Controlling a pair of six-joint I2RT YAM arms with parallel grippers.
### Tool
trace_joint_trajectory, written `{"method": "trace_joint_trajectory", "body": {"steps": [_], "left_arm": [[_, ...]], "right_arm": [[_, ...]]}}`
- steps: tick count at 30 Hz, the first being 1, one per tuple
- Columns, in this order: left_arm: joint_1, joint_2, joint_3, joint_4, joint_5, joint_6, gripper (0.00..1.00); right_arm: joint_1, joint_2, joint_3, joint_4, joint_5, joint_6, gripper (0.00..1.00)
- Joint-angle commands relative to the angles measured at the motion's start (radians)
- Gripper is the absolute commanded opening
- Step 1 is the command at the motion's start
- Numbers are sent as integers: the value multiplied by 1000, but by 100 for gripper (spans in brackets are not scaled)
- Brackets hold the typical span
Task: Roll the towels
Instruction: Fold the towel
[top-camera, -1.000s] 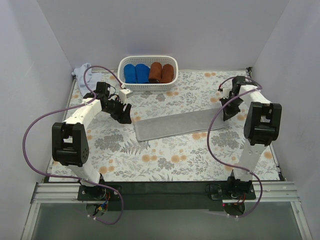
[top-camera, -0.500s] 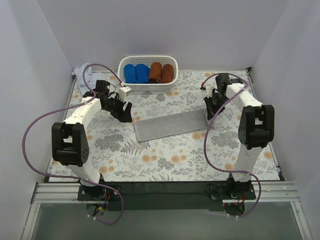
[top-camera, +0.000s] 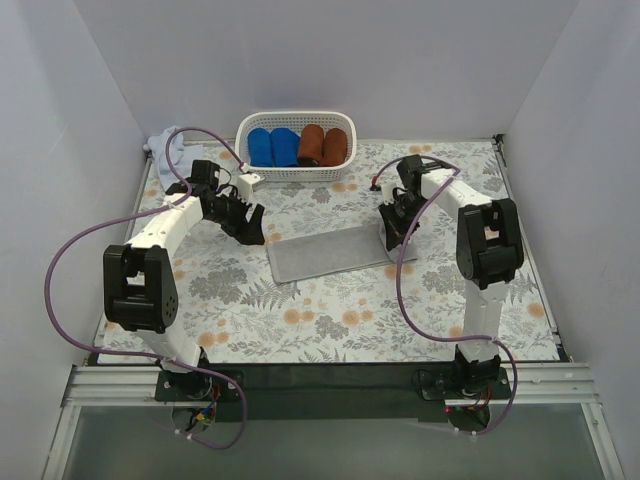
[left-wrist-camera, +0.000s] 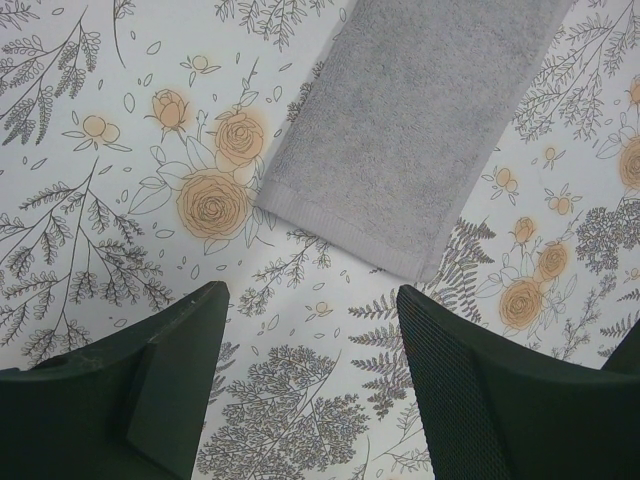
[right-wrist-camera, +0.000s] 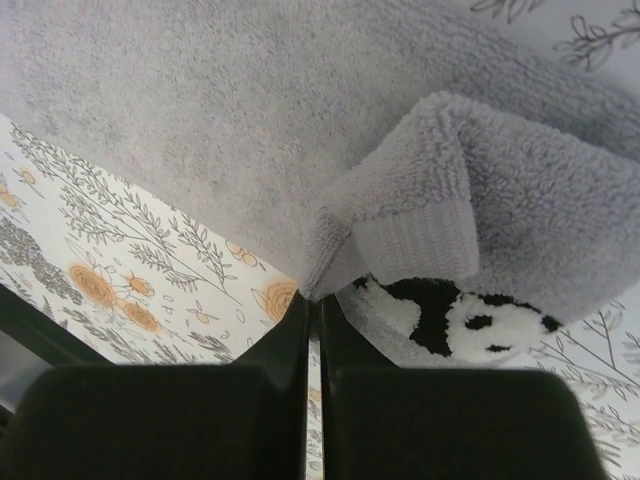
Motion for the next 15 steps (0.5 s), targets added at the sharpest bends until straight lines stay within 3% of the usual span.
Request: {"method": "trace_joint_trajectory", "body": {"steps": [1,15], "left_arm": [[-4,-11,-2,-7,16,-5,64],[-4,-2,-3,-3,20,-5,65]], "right_arm": [[10,19,57,-13,-62,39,1],[27,44,58,-16,-93,42,1]]}}
